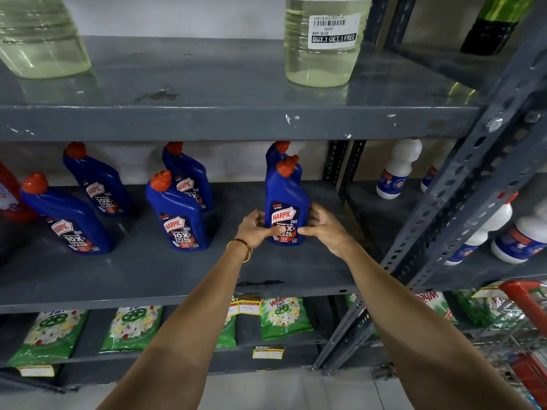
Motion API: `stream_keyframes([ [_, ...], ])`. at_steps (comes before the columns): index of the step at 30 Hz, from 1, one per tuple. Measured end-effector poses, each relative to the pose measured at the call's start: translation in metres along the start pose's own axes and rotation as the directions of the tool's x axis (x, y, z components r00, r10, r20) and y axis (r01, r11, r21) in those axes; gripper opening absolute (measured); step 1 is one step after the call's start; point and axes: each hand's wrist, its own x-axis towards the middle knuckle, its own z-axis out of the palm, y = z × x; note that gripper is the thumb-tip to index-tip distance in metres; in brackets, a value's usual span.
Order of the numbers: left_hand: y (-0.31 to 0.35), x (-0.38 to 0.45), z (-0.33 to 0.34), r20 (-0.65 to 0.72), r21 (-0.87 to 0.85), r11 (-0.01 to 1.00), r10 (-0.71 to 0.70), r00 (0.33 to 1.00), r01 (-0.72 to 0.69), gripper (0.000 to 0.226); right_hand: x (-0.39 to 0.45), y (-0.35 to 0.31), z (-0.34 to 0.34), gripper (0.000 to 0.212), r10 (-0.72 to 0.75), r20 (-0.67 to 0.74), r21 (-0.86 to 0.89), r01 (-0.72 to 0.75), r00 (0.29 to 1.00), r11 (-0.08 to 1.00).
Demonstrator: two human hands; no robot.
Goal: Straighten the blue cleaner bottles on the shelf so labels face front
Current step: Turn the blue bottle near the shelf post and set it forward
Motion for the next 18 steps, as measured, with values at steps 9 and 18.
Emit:
stream_keyframes([
  [9, -0.015, 0.004, 0.015, -0.112, 0.096, 0.994, 0.063, 0.992, -0.053, 0.05, 0.009, 0.011, 0.003, 0.06, 0.024, -0.048, -0.026, -0.025, 0.999, 0.999],
  [18, -0.013, 0.001, 0.022, -0.138, 0.149, 0.987, 0.078, 0.987, -0.057, 0.051, 0.014, 0.022, -0.004, 0.061, 0.065, -0.035, -0.021, -0.066, 0.997, 0.998],
])
